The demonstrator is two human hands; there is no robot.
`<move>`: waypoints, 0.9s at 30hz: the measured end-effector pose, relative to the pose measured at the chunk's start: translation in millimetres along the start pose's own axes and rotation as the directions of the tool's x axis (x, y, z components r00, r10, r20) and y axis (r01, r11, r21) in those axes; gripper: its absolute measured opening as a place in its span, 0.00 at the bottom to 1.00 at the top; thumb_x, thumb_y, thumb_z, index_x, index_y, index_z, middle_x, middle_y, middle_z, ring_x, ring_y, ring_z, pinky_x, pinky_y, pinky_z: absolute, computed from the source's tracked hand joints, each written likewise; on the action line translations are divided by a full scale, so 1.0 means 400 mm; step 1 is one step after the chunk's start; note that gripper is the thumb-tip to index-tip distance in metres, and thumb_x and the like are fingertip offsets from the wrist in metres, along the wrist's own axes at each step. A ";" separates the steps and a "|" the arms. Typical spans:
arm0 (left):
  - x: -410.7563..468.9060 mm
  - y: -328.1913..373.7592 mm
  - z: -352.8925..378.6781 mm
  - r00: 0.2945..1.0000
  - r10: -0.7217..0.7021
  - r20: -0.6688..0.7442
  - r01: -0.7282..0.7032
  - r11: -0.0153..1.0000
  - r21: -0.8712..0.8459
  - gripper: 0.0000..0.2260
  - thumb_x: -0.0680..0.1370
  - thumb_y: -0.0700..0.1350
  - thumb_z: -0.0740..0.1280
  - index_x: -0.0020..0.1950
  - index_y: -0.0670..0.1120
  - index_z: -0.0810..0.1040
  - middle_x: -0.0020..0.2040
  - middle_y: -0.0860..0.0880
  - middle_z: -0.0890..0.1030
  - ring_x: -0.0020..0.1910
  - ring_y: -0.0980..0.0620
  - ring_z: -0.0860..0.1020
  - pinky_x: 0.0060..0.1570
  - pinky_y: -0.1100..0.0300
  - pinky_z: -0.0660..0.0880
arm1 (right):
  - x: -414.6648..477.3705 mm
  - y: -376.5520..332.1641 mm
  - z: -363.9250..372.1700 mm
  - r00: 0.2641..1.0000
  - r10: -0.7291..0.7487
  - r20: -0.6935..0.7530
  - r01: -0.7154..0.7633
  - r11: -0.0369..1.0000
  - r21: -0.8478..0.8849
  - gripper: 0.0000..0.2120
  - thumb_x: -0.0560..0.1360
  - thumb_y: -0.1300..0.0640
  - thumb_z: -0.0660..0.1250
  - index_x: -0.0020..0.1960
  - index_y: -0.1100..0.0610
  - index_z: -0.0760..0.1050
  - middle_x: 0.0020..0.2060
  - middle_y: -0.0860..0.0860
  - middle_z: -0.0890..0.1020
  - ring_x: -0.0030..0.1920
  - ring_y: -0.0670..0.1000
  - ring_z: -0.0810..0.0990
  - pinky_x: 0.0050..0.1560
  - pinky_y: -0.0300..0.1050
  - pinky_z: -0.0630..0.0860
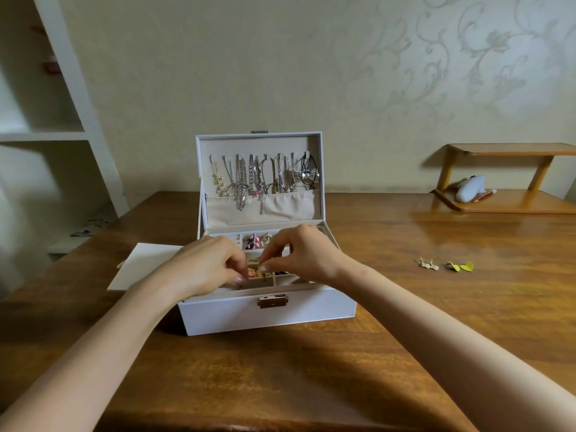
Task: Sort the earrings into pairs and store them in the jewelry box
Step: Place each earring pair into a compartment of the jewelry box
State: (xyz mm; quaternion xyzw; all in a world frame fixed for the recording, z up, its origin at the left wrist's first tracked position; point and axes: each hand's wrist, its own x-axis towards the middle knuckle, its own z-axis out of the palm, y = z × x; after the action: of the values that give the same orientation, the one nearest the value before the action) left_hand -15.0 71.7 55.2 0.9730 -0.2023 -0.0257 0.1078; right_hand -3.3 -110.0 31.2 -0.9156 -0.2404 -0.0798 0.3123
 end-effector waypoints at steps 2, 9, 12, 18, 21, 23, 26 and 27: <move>0.003 0.000 -0.004 0.998 -0.014 -0.060 0.013 1.000 -0.019 0.03 0.75 0.46 0.69 0.42 0.54 0.79 0.39 0.55 0.76 0.37 0.58 0.72 0.35 0.62 0.68 | 0.001 -0.003 0.003 1.000 -0.002 0.018 0.002 1.000 -0.016 0.07 0.68 0.52 0.74 0.45 0.51 0.84 0.38 0.47 0.82 0.32 0.39 0.73 0.35 0.34 0.66; 0.014 0.018 0.003 0.984 -0.038 -0.176 0.007 0.985 -0.173 0.02 0.74 0.47 0.69 0.44 0.52 0.77 0.35 0.56 0.75 0.32 0.59 0.71 0.34 0.62 0.67 | -0.017 0.011 -0.021 0.999 0.008 -0.037 -0.010 0.999 -0.034 0.04 0.70 0.53 0.73 0.44 0.51 0.84 0.37 0.47 0.83 0.34 0.42 0.74 0.36 0.40 0.70; 0.023 0.062 0.027 0.962 -0.019 -0.272 -0.058 0.961 -0.270 0.03 0.75 0.47 0.68 0.45 0.51 0.75 0.37 0.55 0.76 0.35 0.57 0.73 0.38 0.60 0.71 | -0.046 0.051 -0.054 0.987 0.064 -0.149 -0.072 0.996 -0.048 0.05 0.71 0.51 0.72 0.44 0.50 0.83 0.37 0.45 0.83 0.33 0.39 0.73 0.36 0.38 0.71; 0.088 0.209 0.096 0.943 0.119 -0.310 -0.218 0.926 -0.308 0.03 0.76 0.47 0.67 0.46 0.49 0.74 0.35 0.57 0.73 0.34 0.59 0.72 0.35 0.63 0.68 | -0.143 0.185 -0.137 0.896 0.253 -0.365 -0.301 0.950 -0.082 0.03 0.72 0.50 0.71 0.42 0.49 0.82 0.34 0.43 0.80 0.30 0.40 0.72 0.33 0.39 0.67; 0.144 0.277 0.119 0.944 0.144 -0.296 -0.236 0.923 -0.304 0.04 0.75 0.48 0.67 0.45 0.50 0.75 0.36 0.56 0.75 0.37 0.56 0.74 0.40 0.60 0.71 | -0.188 0.260 -0.183 0.833 0.349 -0.430 -0.449 0.879 -0.158 0.03 0.72 0.51 0.71 0.43 0.50 0.82 0.37 0.46 0.82 0.38 0.47 0.77 0.39 0.43 0.73; 0.181 0.325 0.138 0.946 0.155 -0.285 -0.244 0.918 -0.311 0.04 0.75 0.49 0.68 0.45 0.50 0.75 0.38 0.55 0.76 0.39 0.55 0.74 0.40 0.60 0.70 | -0.215 0.312 -0.217 0.794 0.407 -0.451 -0.539 0.815 -0.213 0.04 0.72 0.52 0.71 0.45 0.51 0.83 0.40 0.48 0.83 0.41 0.49 0.78 0.40 0.43 0.72; 0.232 0.394 0.173 0.951 0.187 -0.247 -0.260 0.914 -0.311 0.05 0.76 0.48 0.67 0.46 0.48 0.75 0.42 0.53 0.77 0.42 0.54 0.75 0.40 0.61 0.68 | -0.244 0.380 -0.249 0.764 0.463 -0.449 -0.621 0.716 -0.318 0.04 0.73 0.54 0.70 0.46 0.50 0.83 0.44 0.49 0.83 0.41 0.49 0.75 0.39 0.41 0.69; 0.249 0.414 0.185 0.955 0.193 -0.227 -0.260 0.911 -0.319 0.05 0.76 0.48 0.67 0.47 0.47 0.76 0.44 0.51 0.78 0.43 0.53 0.75 0.40 0.60 0.69 | -0.250 0.398 -0.253 0.765 0.461 -0.450 -0.628 0.689 -0.361 0.04 0.73 0.54 0.69 0.46 0.49 0.83 0.45 0.49 0.83 0.42 0.49 0.76 0.38 0.41 0.69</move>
State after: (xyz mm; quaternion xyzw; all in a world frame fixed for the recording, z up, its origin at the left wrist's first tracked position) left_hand 5.1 -131.0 18.8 0.9067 -0.2951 0.0451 0.2981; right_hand -12.1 -320.5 -3.0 -0.9667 0.1300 -0.1895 0.1130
